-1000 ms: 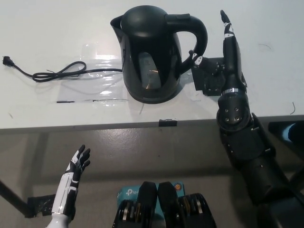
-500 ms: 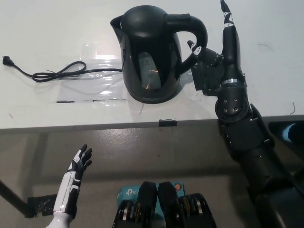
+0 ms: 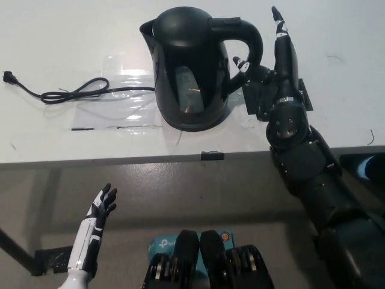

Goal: Use the right hand to grab the handle of the kettle from the base and place it on the right side

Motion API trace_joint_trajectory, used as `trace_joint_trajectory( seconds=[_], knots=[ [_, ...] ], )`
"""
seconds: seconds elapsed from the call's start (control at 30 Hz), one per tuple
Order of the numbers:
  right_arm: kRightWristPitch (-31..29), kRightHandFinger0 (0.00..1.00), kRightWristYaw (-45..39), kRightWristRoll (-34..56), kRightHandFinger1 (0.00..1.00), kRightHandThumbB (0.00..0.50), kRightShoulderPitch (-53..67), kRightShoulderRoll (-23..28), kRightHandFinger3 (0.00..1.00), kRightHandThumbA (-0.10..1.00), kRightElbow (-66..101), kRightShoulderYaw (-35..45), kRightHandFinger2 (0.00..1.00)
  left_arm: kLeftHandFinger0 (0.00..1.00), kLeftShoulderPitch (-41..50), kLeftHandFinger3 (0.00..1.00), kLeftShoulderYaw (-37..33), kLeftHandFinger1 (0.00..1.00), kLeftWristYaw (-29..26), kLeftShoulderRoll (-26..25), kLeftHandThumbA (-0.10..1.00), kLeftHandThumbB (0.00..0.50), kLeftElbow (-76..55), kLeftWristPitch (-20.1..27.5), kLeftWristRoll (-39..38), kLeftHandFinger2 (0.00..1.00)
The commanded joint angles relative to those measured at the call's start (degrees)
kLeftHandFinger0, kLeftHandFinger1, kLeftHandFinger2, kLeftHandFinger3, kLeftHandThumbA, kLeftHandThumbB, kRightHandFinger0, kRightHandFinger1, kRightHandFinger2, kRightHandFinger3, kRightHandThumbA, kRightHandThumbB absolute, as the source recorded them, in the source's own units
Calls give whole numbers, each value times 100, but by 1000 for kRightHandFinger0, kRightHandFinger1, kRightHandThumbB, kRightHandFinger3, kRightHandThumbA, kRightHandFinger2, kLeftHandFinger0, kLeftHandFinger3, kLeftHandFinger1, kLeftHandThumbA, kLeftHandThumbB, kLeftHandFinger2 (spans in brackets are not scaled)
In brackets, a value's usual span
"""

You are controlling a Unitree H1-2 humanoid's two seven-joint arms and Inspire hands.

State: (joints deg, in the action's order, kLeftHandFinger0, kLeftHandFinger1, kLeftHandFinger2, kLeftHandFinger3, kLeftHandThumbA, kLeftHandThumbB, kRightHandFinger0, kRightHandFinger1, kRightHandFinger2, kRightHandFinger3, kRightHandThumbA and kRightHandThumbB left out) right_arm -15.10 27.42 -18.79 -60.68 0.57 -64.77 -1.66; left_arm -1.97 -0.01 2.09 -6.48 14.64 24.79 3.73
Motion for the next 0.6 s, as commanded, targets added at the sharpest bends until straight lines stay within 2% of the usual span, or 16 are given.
trace_joint_trajectory(
  seconds=[0.0, 0.2, 0.23, 0.27, 0.3, 0.33, 0.37, 0.4, 0.43, 0.47, 0.5, 0.57],
  knots=[
    [-315, 1000, 330, -42, 1000, 278, -591, 12, 1000, 886, -148, -145, 1000, 1000, -62, 1000, -12, 1000, -6, -42, 1000, 500, -112, 184, 23, 1000],
    [-358, 1000, 723, -162, 1000, 269, -859, 8, 1000, 831, -400, -347, 1000, 1000, -50, 1000, -16, 1000, 17, -55, 1000, 494, -140, 153, 10, 1000],
    [-383, 1000, 919, -197, 1000, 270, -930, 5, 1000, 783, -495, -385, 1000, 1000, -54, 1000, -17, 1000, 13, -53, 1000, 494, -137, 156, 18, 1000],
    [-424, 1000, 1056, -134, 1000, 263, -1004, -9, 1000, 657, -596, -350, 1000, 1000, -62, 1000, -18, 1000, 17, -51, 1000, 496, -133, 152, 9, 1000],
    [-463, 1000, 1197, -67, 999, 196, -1073, -31, 1000, 465, -686, -306, 958, 1000, -63, 1000, -14, 1000, 22, -52, 1000, 499, -123, 142, -7, 1000],
    [-311, 528, 1450, -139, 567, 209, -1153, -41, 713, 178, -788, -355, 744, 1000, -65, 1000, -14, 1000, 25, -48, 1000, 500, -115, 144, -19, 1000],
    [-154, 153, 1624, -255, 255, 211, -1205, -35, 431, -63, -863, -452, 417, 1000, -65, 1000, -15, 1000, 26, -47, 1000, 500, -117, 143, -20, 1000],
    [-30, 46, 1764, -364, 177, 208, -1238, -31, 370, -93, -932, -557, 359, 1000, -47, 1000, -16, 1000, 27, -50, 1000, 500, -134, 138, -14, 1000],
    [-26, 0, 1787, -333, 5, 194, -1266, -30, 216, -100, -1029, -581, 247, 1000, -41, 1000, -18, 1000, 46, -56, 1000, 500, -149, 130, -39, 1000],
    [-28, 0, 1753, -294, 31, 191, -1277, -26, 268, -100, -1069, -587, 312, 1000, -47, 1000, -21, 1000, 55, -60, 1000, 500, -154, 126, -46, 1000],
    [-19, 0, 1709, -286, 102, 169, -1261, -18, 446, -100, -1119, -616, 487, 1000, -50, 1000, -24, 1000, 53, -59, 1000, 500, -166, 109, -35, 1000],
    [-1, 0, 1716, -330, 192, 146, -1217, 5, 678, -100, -1229, -750, 671, 1000, -66, 1000, -28, 1000, 64, -66, 1000, 500, -179, 96, -38, 1000]
  ],
)
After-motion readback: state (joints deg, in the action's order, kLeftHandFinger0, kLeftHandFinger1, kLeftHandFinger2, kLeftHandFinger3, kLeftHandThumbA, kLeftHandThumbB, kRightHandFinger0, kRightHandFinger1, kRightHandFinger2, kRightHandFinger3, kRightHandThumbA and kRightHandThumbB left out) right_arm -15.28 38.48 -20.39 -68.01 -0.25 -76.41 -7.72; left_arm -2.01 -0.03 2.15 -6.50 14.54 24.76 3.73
